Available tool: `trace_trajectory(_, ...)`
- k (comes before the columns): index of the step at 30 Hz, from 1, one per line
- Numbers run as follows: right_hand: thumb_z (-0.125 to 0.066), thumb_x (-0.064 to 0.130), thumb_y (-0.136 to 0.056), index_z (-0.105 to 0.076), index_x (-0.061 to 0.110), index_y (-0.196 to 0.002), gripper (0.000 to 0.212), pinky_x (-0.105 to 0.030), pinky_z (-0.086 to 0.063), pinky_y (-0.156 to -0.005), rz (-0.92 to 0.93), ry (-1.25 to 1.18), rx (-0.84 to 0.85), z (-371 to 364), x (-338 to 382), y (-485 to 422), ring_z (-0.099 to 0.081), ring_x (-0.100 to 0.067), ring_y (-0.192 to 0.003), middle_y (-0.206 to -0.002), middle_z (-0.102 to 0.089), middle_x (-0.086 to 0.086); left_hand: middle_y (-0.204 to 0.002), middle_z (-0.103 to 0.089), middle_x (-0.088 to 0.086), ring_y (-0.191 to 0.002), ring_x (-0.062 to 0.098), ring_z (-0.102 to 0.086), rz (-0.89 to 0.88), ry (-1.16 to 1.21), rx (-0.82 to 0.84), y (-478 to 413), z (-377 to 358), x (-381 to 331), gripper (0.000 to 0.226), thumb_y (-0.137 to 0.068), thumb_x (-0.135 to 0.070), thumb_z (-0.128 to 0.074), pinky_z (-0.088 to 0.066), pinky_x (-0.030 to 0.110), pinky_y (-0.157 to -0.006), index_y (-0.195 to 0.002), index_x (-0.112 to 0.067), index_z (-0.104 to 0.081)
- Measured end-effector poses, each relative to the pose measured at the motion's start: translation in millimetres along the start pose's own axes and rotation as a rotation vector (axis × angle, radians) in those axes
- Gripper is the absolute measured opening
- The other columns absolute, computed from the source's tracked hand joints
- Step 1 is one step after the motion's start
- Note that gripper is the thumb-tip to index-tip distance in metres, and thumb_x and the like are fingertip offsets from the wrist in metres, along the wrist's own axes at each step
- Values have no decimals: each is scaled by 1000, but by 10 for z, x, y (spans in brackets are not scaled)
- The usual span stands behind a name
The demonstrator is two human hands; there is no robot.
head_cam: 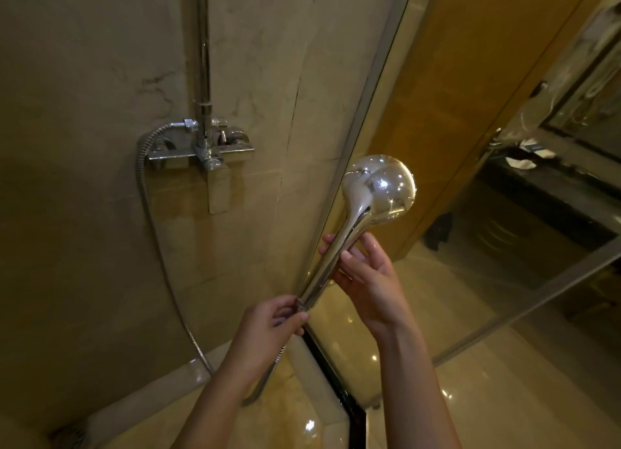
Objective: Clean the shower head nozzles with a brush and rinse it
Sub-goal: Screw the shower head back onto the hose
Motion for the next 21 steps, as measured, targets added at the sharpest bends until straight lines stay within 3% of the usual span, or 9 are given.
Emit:
trace_trajectory(7, -50, -7, -90, -57, 7, -119, 33, -29, -58, -79, 25, 59, 46, -23, 25, -52, -71, -15, -93, -102, -74, -3, -74, -73, -5, -77, 10, -70, -42, -51, -80, 61, 15, -118, 18, -78, -13, -71, -55, 20, -74, -82, -30, -69)
trace_trajectory(11, -60, -1, -87, -62, 7, -113, 27, -25, -56, -79, 79, 269, 55, -43, 105, -52, -69, -16, -100, -109, -72, -7, -71, -72, -9, -70, -1, -67, -58, -67, -175, 76, -4, -169, 24, -73, -13, -77, -50, 10, -66, -80, -34, -67)
trace_trajectory(15, -69, 7, -82, -63, 11, -111, 30, -22, -56, -73, 86, 405, 40, -83, 123, -88, -68, -13, -89, -108, -70, -15, -69, -73, -10, -68, 0, -67, -53, -66, -216, 83, -41, -122, 25, -70, -12, -78, -49, 9, -64, -79, -34, -68)
trace_trajectory(18, -73, 14, -79, -63, 21, -101, 25, -28, -57, -77, 75, 465, 60, -136, 110, -109, -66, -15, -89, -100, -70, -9, -69, -73, -13, -68, 1, -67, -38, -72, -241, 77, -48, -90, 25, -70, -13, -78, -49, 13, -63, -78, -34, -68)
trace_trajectory(21, -79, 29, -73, -60, 15, -91, 30, -27, -51, -69, 74, 531, -12, -171, 76, -171, -60, -14, -76, -81, -61, -2, -66, -72, -16, -65, -2, -66, -41, -70, -281, 65, -18, -125, 25, -70, -11, -78, -48, 13, -62, -72, -33, -67)
Point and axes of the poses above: each hand's wrist, its own y-axis away from the middle knuckle, its own z-axis out of the back of the hand, x = y × z, the point moved 2 cm from there along -y, towards the middle knuckle
